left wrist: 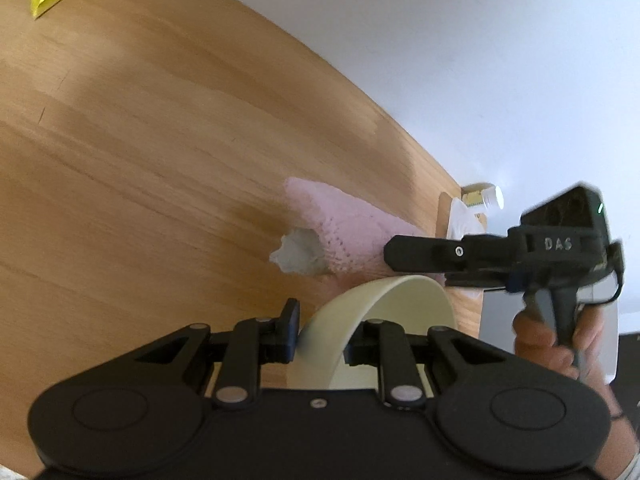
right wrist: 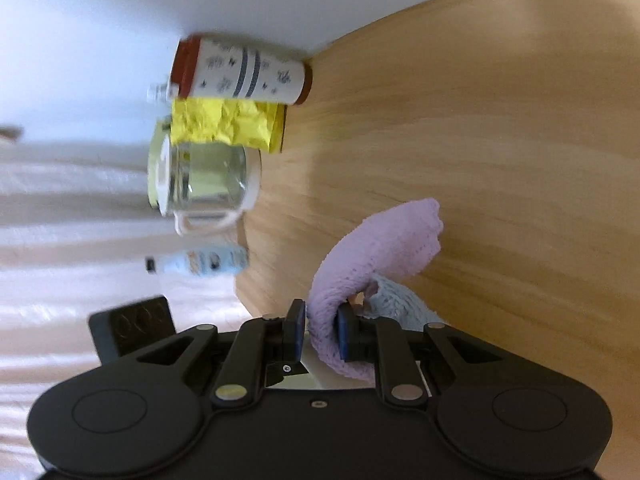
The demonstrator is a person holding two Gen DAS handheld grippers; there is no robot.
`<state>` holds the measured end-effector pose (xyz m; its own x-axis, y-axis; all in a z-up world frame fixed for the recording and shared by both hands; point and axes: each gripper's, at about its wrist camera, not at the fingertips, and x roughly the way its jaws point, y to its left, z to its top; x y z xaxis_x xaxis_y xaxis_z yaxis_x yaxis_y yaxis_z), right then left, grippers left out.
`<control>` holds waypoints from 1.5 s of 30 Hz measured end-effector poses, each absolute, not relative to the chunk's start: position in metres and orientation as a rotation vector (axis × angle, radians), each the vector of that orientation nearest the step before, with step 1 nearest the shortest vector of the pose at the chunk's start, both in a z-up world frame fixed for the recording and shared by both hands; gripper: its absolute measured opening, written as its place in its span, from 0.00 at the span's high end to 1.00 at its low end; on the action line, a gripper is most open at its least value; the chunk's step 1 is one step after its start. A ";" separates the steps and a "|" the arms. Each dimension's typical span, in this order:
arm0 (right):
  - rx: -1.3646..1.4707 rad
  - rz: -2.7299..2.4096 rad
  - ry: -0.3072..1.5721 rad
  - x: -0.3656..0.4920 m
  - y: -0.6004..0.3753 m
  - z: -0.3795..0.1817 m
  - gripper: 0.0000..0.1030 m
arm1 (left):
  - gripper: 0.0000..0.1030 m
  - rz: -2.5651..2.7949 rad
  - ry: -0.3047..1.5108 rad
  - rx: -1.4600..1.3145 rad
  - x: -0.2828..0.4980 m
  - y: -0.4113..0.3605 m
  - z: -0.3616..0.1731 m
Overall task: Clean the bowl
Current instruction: 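Wipe the bowl with the cloth in the right gripper while the left gripper holds the bowl, then rotate the held bowl with the left gripper toward the right tool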
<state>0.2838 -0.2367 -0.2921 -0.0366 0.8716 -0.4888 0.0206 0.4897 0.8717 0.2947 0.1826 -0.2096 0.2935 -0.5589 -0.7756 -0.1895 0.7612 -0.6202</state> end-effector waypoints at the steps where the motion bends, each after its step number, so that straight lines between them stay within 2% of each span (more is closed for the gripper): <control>1: 0.859 0.807 1.445 0.280 -0.238 -0.297 0.81 | 0.81 -0.270 1.277 -0.718 0.294 0.182 -0.211; 10: 1.092 0.672 1.389 0.257 -0.251 -0.325 0.81 | 0.81 -0.255 1.266 -0.741 0.297 0.182 -0.207; 15: 1.158 0.647 1.282 0.252 -0.252 -0.307 0.81 | 0.81 -0.223 1.234 -0.743 0.301 0.182 -0.199; 24: 1.115 0.582 1.120 0.242 -0.268 -0.273 0.81 | 0.81 -0.219 1.205 -0.784 0.300 0.186 -0.191; 36: 1.439 0.487 1.115 0.221 -0.276 -0.328 0.81 | 0.81 -0.175 1.190 -0.858 0.294 0.177 -0.196; 45: 1.430 0.431 1.141 0.211 -0.271 -0.339 0.81 | 0.80 -0.146 1.157 -0.886 0.293 0.177 -0.196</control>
<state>0.2113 -0.2708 -0.3389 0.4507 0.8208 -0.3509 0.3837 0.1768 0.9064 0.2925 0.1769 -0.1957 0.4330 -0.5266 -0.7316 -0.3277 0.6641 -0.6720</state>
